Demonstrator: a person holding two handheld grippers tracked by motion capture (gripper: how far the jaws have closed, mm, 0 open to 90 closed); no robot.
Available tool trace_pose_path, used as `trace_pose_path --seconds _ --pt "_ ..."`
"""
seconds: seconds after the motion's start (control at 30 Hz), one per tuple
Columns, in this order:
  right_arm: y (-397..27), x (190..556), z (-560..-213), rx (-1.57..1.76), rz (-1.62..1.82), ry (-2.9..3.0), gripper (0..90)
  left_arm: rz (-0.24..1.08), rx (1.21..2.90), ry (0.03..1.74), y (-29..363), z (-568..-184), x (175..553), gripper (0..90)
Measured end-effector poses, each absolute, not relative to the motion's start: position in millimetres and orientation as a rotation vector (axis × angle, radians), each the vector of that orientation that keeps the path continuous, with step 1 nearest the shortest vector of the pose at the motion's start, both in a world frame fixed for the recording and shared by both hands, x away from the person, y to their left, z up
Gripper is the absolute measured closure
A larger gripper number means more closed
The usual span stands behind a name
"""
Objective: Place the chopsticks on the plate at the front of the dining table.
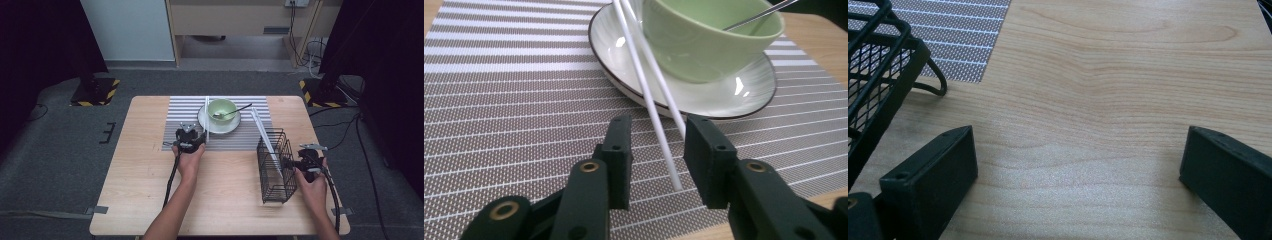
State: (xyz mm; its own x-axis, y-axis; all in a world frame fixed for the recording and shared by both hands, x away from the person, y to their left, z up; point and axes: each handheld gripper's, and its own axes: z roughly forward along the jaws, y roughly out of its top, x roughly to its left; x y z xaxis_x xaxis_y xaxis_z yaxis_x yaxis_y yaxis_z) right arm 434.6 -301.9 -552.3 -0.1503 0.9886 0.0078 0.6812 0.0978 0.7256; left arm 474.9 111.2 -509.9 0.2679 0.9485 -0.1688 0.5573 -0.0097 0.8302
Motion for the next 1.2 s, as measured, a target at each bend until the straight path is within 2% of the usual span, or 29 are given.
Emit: trace_pose_path --seconds 0.53,1.0,1.2 --pt "-302 435 -552 1.63 0.82 1.889 2.0 0.589 1.693 1.348 104 -504 465 57.1" --pt "-302 435 -552 1.63 0.819 1.889 2.0 0.573 1.701 1.318 105 -512 461 43.3" --pt "-302 435 -552 1.63 0.82 1.89 1.9 0.571 1.724 1.31 101 -516 462 41.3"
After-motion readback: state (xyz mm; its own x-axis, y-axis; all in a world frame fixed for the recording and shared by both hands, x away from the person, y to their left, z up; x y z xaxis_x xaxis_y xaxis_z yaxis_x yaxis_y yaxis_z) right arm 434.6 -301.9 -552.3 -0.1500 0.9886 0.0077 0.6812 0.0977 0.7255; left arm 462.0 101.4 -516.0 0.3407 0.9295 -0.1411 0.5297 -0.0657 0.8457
